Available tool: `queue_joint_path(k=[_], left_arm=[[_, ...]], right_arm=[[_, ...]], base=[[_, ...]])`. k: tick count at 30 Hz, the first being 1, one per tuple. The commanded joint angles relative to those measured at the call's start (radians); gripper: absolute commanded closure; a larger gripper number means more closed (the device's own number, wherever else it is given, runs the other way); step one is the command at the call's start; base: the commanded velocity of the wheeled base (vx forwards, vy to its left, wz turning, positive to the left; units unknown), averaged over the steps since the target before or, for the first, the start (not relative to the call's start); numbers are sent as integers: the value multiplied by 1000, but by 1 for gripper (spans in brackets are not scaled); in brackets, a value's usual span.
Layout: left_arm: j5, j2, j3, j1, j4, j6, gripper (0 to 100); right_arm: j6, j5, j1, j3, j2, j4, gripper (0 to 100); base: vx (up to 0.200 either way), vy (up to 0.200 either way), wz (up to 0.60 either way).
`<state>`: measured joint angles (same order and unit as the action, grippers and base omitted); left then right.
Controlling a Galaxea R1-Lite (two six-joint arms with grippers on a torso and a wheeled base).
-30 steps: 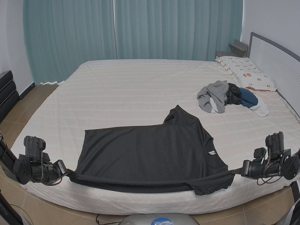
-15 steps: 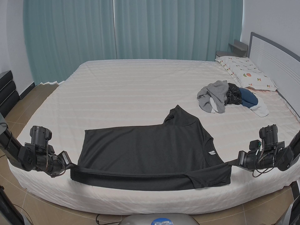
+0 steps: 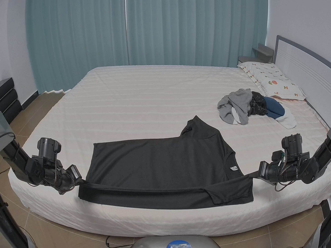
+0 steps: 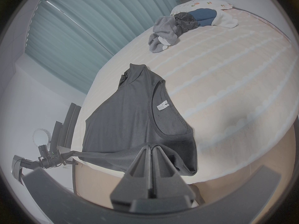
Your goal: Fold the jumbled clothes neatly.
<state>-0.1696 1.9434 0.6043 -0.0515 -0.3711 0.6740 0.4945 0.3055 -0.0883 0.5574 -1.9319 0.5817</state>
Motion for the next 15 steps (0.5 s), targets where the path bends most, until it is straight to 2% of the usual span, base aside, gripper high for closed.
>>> queue_joint_path(k=[1, 6, 10, 15], left_arm=[[-1, 66, 34, 1, -3, 36, 100], [-1, 108, 92, -1, 3, 87, 100], [-1, 137, 115, 1, 4, 88, 100], [1, 170, 140, -1, 4, 90, 100]], right_arm=[[3, 1, -1, 36, -73, 1, 100], [7, 1, -2, 91, -139, 6, 100], [58, 0, -10, 144, -174, 6, 100], [69, 0, -11, 190, -199, -2, 100]], base=[[0, 0, 0], [0, 0, 0], [0, 0, 0], [0, 0, 0]])
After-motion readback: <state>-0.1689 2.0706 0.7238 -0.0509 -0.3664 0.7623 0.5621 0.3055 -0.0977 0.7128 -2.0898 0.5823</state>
